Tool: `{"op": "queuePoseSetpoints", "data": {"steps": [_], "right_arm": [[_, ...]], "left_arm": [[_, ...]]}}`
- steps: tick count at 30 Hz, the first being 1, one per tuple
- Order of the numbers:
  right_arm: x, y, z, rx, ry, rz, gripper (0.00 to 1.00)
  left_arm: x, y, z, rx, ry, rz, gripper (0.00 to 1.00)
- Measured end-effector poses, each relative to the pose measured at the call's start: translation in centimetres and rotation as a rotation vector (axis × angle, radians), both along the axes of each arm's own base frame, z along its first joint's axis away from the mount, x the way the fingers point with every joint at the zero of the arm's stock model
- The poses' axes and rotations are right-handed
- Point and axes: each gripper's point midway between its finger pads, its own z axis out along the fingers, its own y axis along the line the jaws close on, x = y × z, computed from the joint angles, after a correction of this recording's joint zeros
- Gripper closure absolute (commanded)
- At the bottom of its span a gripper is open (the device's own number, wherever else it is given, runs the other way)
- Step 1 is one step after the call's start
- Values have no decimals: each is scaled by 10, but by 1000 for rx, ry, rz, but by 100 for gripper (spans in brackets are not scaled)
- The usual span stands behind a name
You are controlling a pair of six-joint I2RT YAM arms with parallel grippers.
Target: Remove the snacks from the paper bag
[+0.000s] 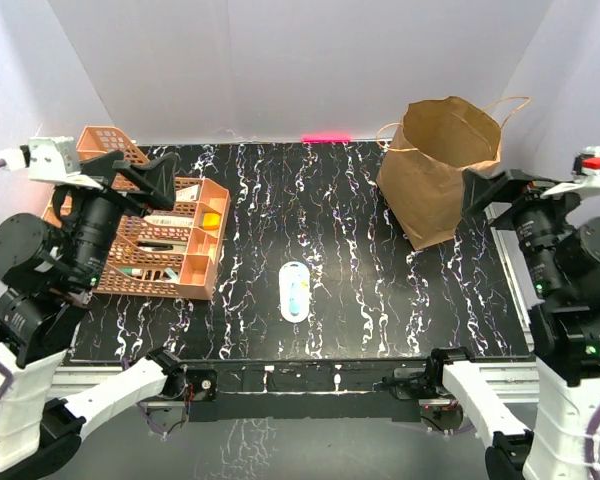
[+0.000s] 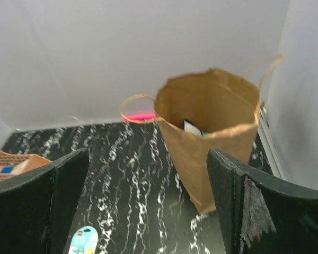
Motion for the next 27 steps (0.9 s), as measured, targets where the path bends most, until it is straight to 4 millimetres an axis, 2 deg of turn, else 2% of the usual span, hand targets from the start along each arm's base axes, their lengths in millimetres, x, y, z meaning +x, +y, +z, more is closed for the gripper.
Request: {"op": "queuePoseSetpoints", "data": {"steps": [4,9,12,15,18,22,27], "right_arm": [[24,-14,-43,24,122,-83,2],[49,-34,-100,43,270,-200,2],[59,-46,-131,48,348,-269,2],[67,-54,-153,55,407,-321,2],[79,-59,-171,50,457,-340,2],[99,-55,-186,48,492,-308,2],[130,-43,-191,20,489,-213,2]], "left_arm": [[20,-7,-15,19,32,16,2],[54,-23,-44,59,89,11,2],[76,-37,-71,88,130,-6,2],[96,-54,-107,126,183,-40,2],[107,-70,-144,172,231,-78,2],[107,-94,-193,248,263,-150,2],[101,-115,-228,320,256,-200,2]]}}
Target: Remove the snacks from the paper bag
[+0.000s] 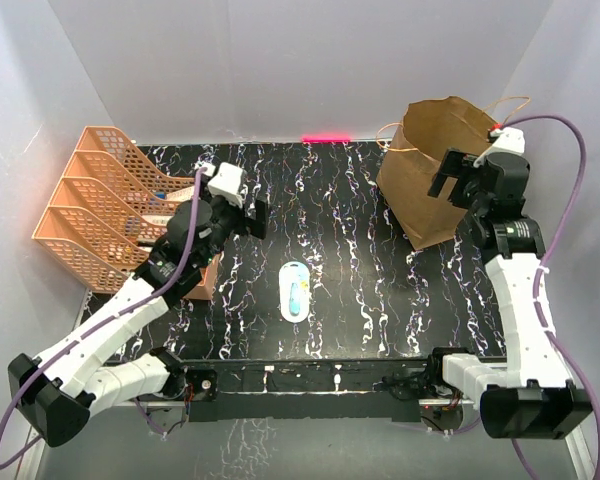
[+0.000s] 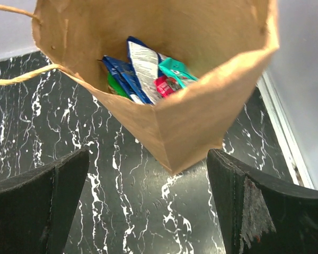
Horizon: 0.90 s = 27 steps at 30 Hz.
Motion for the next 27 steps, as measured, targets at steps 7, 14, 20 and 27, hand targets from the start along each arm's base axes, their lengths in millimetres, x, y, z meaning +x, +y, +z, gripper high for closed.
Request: {"op": "queuePoseSetpoints", "data": {"steps": [7,14,20,27], "right_arm": [[43,25,-11,-69,17,231,2],[71,46,12,-205,-16,394,2],[86,84,39,-321,-62,480,2],[100,128,42,-467,-55,513,3]], "left_arm": [[-4,-13,-14,30,-80,0,2],[-1,-6,-7,28,-178,85,2],[3,6,3,18,-243,169,2],[4,16,8,14,-275,223,2]]}}
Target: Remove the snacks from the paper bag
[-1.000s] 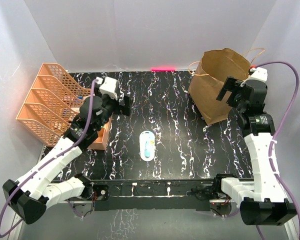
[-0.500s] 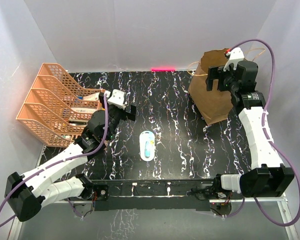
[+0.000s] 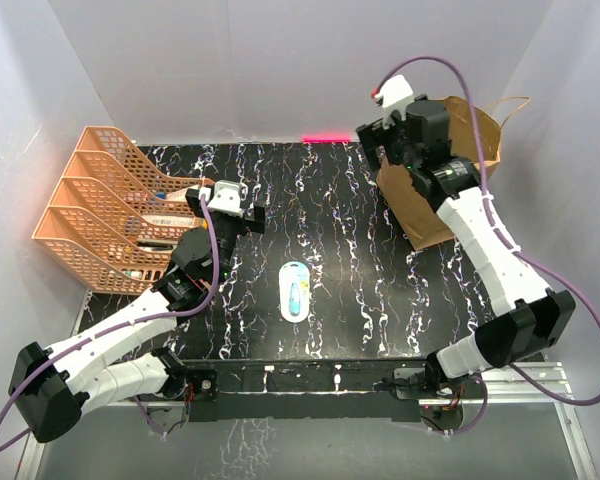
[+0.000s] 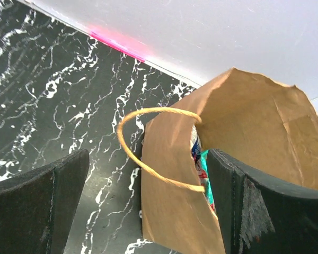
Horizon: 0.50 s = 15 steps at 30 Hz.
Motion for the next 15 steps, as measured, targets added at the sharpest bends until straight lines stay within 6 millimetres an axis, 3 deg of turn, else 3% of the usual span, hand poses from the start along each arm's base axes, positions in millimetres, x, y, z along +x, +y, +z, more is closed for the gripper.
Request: {"op": "queuePoseSetpoints", "data": {"steps": [8,13,15], "right_arm": [[3,34,-24,-256,9,-42,4],[14,19,-37,-397,12,-204,9],[16,10,-42,-428,19,-260,15]], "left_arm": [[1,4,6,-11,-21,20,2],[1,6,6,-7,-22,33,2],[1,8,6,-7,-24,42,2]]}}
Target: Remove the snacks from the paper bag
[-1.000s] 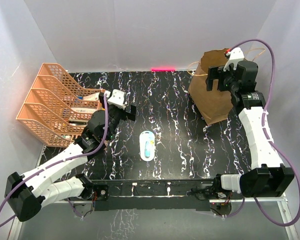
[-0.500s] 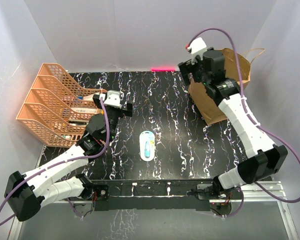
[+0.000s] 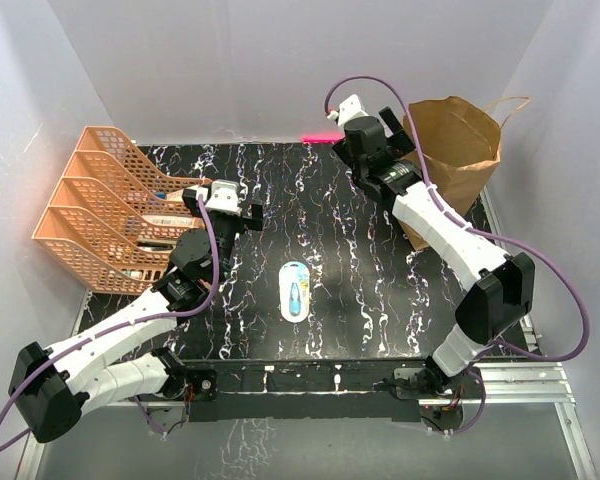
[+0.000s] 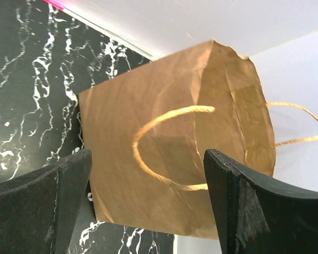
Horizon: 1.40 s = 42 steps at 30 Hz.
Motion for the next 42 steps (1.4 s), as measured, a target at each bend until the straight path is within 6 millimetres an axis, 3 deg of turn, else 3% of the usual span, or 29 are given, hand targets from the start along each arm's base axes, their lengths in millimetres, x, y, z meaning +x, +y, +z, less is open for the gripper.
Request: {"op": "queuePoseSetpoints", "data": {"steps": [4,11,17,21,30,42], "right_arm": [[-1,-11,5,-12,-20,-62,49],[-1,-7,19,74,-57,-76,91],[-2,11,38,190,-62,-17,92],[-4,35,46,271,-54,53,92],[-3,126,41,447,29,248,92],[1,252,39,635,53,443,92]], "left_arm": [[0,1,0,1,-1,8,2],[0,3,0,4,0,16,2],[0,3,0,6,0,18,2],[1,4,0,7,0,24,2],[2,10,2,2,-5,44,1],[0,40,16,-40,-30,121,2]]}}
